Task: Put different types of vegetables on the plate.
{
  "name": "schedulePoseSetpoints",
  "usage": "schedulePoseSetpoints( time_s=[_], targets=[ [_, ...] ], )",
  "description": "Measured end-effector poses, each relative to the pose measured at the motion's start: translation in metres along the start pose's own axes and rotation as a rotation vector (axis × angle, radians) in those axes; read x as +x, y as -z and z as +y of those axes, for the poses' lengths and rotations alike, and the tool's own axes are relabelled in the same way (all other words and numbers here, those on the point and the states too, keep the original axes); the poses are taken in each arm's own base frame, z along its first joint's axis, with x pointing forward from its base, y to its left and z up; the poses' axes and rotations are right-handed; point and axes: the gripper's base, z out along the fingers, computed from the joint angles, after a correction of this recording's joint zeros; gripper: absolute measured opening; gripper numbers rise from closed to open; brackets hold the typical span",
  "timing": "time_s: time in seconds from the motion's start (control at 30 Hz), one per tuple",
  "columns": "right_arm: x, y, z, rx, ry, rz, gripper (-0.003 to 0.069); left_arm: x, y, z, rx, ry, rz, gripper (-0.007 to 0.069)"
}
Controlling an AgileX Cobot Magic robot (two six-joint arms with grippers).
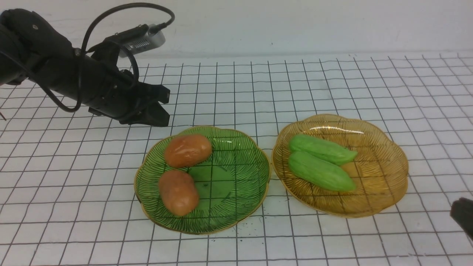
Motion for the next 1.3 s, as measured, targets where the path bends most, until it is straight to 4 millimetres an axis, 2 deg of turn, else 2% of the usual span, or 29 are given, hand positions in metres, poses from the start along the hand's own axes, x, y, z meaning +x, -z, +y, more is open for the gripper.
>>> schedulePoseSetpoints(
  time_s=[0.27, 0.37, 0.53, 0.57, 0.67, 0.77, 0.87, 0.9, 0.93, 1.0, 1.1, 1.13, 1.2, 1.3],
  targets=[
    [0.05, 0.014, -0.009, 0.179, -0.042, 0.021, -0.0015, 0.004, 0.0, 0.0, -0.001, -0.016, 0.046, -0.0008],
    [0.063, 0.014, -0.009, 0.205, -0.052, 0.048, -0.0015, 0.004, 0.005, -0.002, -0.001, -0.026, 0.046, -0.0008],
    [0.064, 0.016, -0.009, 0.222, -0.05, 0.015, -0.0015, 0.0, 0.024, -0.012, -0.008, -0.068, 0.023, -0.0008],
    [0.064, 0.016, -0.009, 0.222, -0.05, 0.013, -0.0015, -0.002, 0.041, -0.02, -0.012, -0.101, 0.016, -0.0008],
    [0.064, 0.016, -0.01, 0.223, -0.05, 0.012, -0.0015, -0.003, 0.064, -0.031, -0.021, -0.142, 0.016, -0.0008],
    [0.064, 0.016, -0.01, 0.235, -0.053, 0.012, -0.0015, 0.004, 0.098, -0.045, -0.065, -0.201, 0.021, -0.0008],
    [0.064, 0.016, -0.01, 0.239, -0.054, 0.012, -0.0015, 0.014, 0.123, -0.053, -0.117, -0.244, 0.019, -0.0008],
    [0.064, 0.016, -0.01, 0.239, -0.054, 0.012, -0.0015, 0.015, 0.125, -0.053, -0.12, -0.246, 0.022, -0.0007],
    [0.064, 0.016, -0.01, 0.24, -0.054, 0.012, -0.0015, 0.019, 0.133, -0.055, -0.14, -0.259, 0.017, -0.0007],
    [0.064, 0.016, -0.01, 0.24, -0.054, 0.012, -0.0015, 0.03, 0.163, -0.064, -0.223, -0.306, -0.036, -0.0007],
    [0.064, 0.016, -0.01, 0.24, -0.054, 0.012, -0.0015, 0.043, 0.182, -0.07, -0.266, -0.306, -0.073, -0.0007],
    [0.064, 0.016, -0.01, 0.24, -0.054, 0.012, -0.0015, 0.056, 0.193, -0.074, -0.291, -0.293, -0.098, -0.0007],
    [0.064, 0.016, -0.01, 0.24, -0.054, 0.012, -0.0015, 0.078, 0.202, -0.077, -0.303, -0.269, -0.11, -0.0007],
    [0.064, 0.016, -0.01, 0.24, -0.054, 0.011, -0.0015, 0.121, 0.202, -0.079, -0.282, -0.238, -0.124, -0.0007]
  ],
)
